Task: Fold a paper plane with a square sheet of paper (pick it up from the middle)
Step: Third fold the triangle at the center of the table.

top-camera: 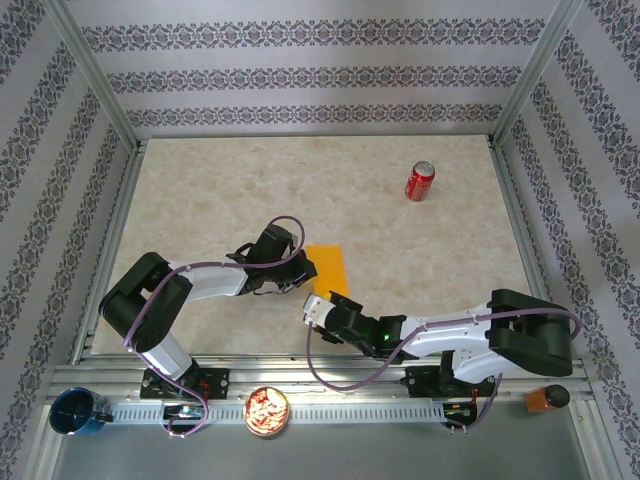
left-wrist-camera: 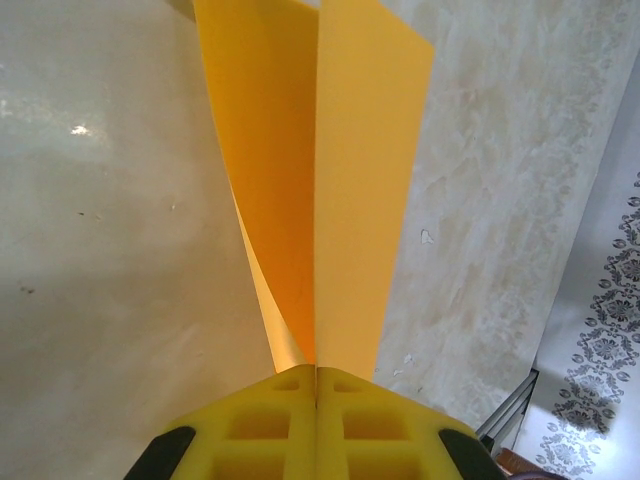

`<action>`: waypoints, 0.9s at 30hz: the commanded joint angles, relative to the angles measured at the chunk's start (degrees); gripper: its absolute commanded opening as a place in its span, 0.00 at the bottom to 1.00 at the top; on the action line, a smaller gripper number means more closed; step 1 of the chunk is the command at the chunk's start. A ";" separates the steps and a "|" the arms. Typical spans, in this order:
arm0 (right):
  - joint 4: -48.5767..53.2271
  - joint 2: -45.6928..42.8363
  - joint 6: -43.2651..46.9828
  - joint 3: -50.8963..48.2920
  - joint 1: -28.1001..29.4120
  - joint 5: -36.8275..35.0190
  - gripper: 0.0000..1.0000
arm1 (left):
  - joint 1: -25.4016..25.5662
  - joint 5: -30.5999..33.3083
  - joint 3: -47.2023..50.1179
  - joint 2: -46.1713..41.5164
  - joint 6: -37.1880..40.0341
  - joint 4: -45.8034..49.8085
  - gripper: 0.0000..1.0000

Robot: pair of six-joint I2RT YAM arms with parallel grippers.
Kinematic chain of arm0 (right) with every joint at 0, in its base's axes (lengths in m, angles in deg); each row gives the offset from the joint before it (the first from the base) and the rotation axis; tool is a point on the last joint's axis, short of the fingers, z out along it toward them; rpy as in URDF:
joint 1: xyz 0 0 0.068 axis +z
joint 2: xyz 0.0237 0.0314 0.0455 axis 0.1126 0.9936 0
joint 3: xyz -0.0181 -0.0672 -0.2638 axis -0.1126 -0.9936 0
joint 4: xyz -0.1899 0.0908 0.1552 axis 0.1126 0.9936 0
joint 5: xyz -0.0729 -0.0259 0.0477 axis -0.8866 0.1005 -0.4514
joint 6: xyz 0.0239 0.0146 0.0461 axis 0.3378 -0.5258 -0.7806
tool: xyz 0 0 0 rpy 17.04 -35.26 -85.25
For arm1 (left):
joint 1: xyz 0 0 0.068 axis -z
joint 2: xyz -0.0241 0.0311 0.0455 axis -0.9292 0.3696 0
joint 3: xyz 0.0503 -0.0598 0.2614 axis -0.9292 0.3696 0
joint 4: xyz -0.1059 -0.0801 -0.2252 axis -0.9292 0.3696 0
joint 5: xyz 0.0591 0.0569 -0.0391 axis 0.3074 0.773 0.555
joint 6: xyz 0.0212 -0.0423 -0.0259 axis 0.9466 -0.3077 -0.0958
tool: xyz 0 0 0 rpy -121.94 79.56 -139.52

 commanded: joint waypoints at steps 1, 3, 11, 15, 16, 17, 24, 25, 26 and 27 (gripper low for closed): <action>-2.48 1.54 1.24 0.52 0.83 -4.49 0.51 | -0.59 -0.38 -0.96 -0.07 -0.88 -0.44 0.05; -2.77 2.60 0.94 0.51 1.27 -6.50 0.51 | -0.59 -0.53 -0.91 0.16 -1.38 -1.31 0.05; -6.62 4.33 0.42 -0.49 1.96 -8.02 0.45 | -0.59 -0.82 -0.47 -0.20 -2.18 -2.25 0.05; -6.56 4.71 -0.56 -0.72 1.99 -9.81 0.39 | -0.59 -0.85 -0.22 -0.54 -2.30 -2.35 0.05; -6.45 4.82 -0.62 -0.76 1.99 -9.84 0.37 | -0.59 -0.81 -0.17 -0.55 -2.34 -2.40 0.05; -6.45 4.90 -0.71 -0.87 1.99 -9.78 0.35 | -0.59 -0.74 -0.13 -0.58 -2.44 -2.35 0.05; -7.59 3.61 -2.62 -2.39 2.08 -8.93 0.30 | -0.59 -0.78 -0.21 -0.46 -2.79 -2.79 0.05; -7.59 3.45 -2.72 -2.49 2.08 -8.87 0.29 | -0.59 -0.78 -0.15 -0.55 -2.73 -2.74 0.05; -7.57 3.27 -2.86 -2.66 2.12 -8.89 0.28 | -0.58 -0.78 -0.20 -0.46 -2.66 -2.74 0.05; -7.64 2.99 -3.01 -2.83 2.07 -8.90 0.27 | -0.59 -0.83 -0.07 -0.46 -2.70 -2.80 0.05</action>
